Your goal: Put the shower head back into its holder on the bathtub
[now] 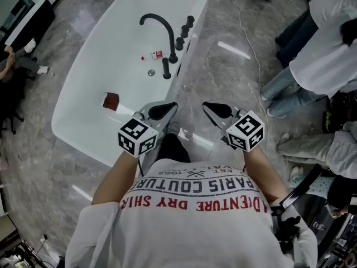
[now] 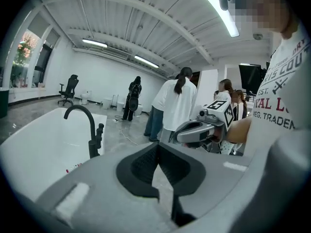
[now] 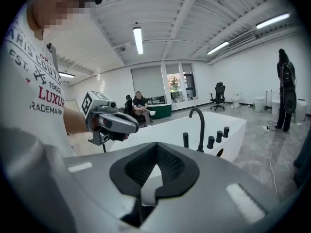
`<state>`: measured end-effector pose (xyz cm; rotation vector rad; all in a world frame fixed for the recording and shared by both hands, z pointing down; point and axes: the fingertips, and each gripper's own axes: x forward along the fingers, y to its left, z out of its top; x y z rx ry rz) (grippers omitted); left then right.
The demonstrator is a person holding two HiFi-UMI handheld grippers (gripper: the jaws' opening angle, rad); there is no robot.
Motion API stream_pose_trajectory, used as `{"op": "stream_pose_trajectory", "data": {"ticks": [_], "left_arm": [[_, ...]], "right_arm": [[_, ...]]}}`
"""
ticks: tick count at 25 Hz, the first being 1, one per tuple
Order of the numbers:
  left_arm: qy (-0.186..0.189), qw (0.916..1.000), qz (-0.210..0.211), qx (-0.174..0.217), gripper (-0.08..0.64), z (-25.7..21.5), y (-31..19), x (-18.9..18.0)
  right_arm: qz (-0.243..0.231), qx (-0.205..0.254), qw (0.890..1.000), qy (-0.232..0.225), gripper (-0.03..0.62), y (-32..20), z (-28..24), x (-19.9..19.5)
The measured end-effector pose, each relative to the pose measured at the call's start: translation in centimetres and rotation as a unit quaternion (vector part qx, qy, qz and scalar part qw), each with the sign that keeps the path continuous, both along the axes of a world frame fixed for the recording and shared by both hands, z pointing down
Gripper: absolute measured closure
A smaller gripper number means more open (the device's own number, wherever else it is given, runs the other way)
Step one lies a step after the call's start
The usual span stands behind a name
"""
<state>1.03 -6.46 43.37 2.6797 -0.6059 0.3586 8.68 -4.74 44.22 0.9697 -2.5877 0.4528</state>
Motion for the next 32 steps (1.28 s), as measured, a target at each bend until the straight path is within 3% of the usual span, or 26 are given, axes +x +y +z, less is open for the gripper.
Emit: {"op": "stream_pose_trajectory", "data": {"ticks": [4,11,32], "left_arm": [[-0.01,0.9995,0.004,0.031,0.558,-3.0,3.2,-0.4],[-0.013,0.9984,0.004,0.055,0.558,-6.7,6.0,0.2],[0.008,0.9988,-0.016,0.045,0.558,-8.3,7.6,-0.3]], "right_arm": [[-0.008,0.01,1.0,0.002,0.592,2.2,-2.9,-1.0],[-0.027,0.018,0.999,-0.037,0.592,5.3,-6.9,-2.0],[-0.024,0.028,0.997,-0.064,0.591,7.4,-7.9,-1.8]]}}
